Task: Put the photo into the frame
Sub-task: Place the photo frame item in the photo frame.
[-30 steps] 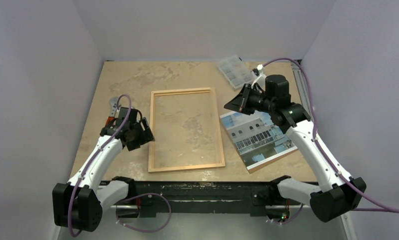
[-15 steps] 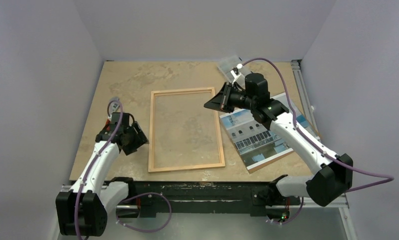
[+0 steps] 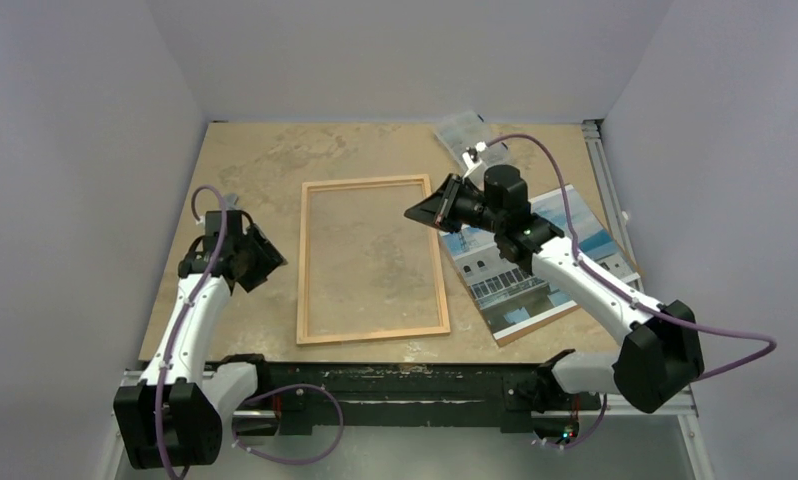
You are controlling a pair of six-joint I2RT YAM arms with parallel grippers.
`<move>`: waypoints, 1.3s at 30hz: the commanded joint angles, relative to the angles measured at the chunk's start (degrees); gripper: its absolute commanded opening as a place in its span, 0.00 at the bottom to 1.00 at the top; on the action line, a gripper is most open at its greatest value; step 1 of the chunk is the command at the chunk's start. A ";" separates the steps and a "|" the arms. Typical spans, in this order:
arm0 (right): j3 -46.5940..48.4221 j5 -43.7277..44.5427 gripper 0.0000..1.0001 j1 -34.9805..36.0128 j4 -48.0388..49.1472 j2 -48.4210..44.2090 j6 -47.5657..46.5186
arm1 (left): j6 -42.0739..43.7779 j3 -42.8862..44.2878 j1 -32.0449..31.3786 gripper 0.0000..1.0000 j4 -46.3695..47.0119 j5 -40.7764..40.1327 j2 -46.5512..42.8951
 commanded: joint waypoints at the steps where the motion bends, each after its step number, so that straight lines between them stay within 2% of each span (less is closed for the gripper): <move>1: -8.83 5.05 0.00 0.15 8.59 0.05 4.11 | -1.87 -2.04 0.48 0.55 4.14 0.14 -0.04; 6: -12.85 4.75 0.00 0.22 11.43 1.87 2.29 | 0.31 -7.79 0.41 0.54 8.99 2.89 -1.09; 11: -16.87 8.09 0.00 0.18 10.01 0.92 2.94 | 1.11 -10.25 0.32 0.52 12.18 6.45 0.67; 20: -30.80 19.33 0.00 0.20 9.87 -11.61 8.21 | 0.81 -13.89 0.31 0.51 16.68 10.10 2.00; 23: -33.87 19.14 0.00 0.18 10.59 -14.39 7.91 | 0.76 -14.80 0.15 0.51 18.05 11.10 2.42; 28: -33.81 13.51 0.00 0.14 12.65 -12.66 4.47 | 1.07 -15.27 -0.28 0.51 19.38 12.02 3.06; 33: -32.85 10.42 0.00 0.16 15.53 -10.99 4.85 | 1.26 -15.41 -0.34 0.48 19.95 12.46 3.41; 39: -27.30 9.34 0.00 0.14 11.82 -10.56 4.39 | 2.22 -14.96 -0.36 0.34 19.29 11.09 4.00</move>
